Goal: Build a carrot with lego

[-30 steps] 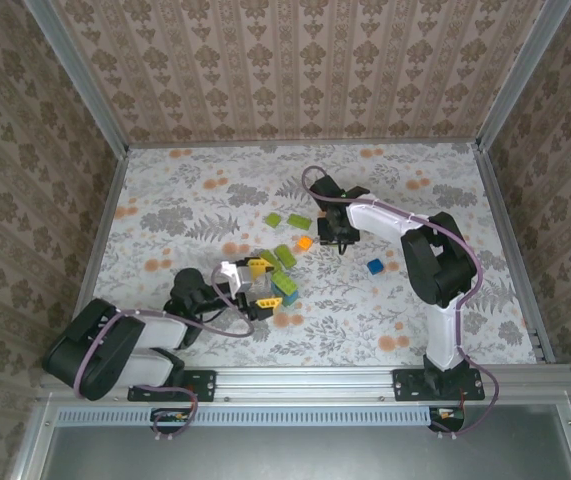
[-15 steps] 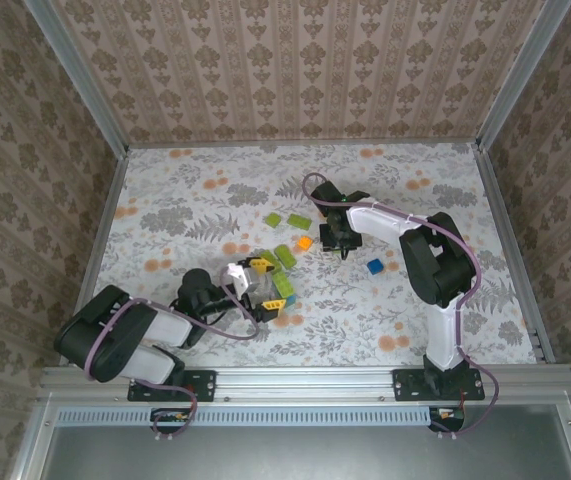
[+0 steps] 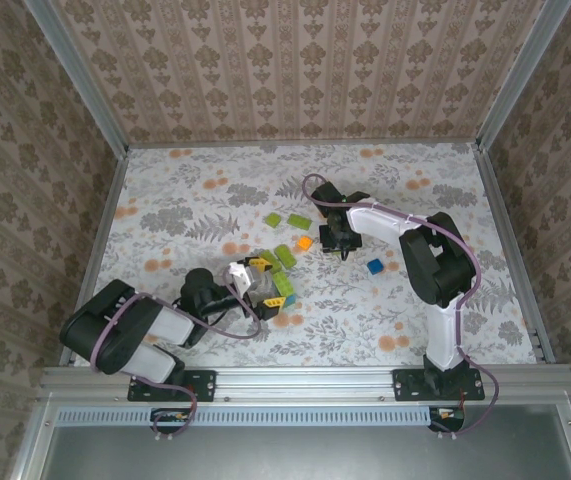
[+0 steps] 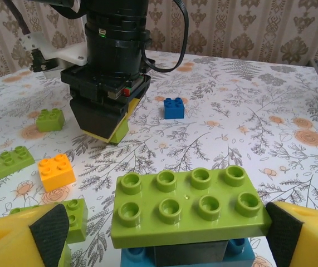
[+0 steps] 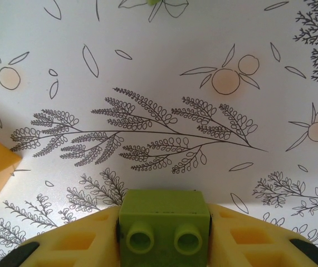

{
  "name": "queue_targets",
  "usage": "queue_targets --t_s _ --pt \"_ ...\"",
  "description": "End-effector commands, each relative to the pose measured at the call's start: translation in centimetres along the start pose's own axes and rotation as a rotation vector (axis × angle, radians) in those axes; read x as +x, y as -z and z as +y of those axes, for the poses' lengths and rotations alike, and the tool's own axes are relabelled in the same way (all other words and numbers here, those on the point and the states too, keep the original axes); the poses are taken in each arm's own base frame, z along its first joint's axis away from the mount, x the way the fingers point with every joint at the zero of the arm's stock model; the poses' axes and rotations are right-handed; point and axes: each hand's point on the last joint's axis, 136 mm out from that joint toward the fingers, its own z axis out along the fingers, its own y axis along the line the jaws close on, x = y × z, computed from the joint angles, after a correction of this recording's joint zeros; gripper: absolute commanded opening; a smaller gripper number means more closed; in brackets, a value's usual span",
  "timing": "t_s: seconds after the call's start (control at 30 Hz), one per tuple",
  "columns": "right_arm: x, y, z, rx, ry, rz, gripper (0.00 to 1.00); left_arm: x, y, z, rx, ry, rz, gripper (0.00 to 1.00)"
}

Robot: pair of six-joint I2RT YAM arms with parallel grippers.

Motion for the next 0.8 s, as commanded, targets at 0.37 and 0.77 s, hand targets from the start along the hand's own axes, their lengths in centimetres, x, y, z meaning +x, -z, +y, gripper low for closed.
queue_targets --t_s 0.37,0.77 --pt "0.2 -0.8 0.5 -0.017 0.041 0.021 0.37 -0.9 0.5 -1.8 0.087 -0.006 -0.037 0.91" --pt "1.1 -0.4 0.3 -0.028 0.040 0.021 0.37 -0.5 1.4 0.5 -0.090 -0.008 -0.024 0.90"
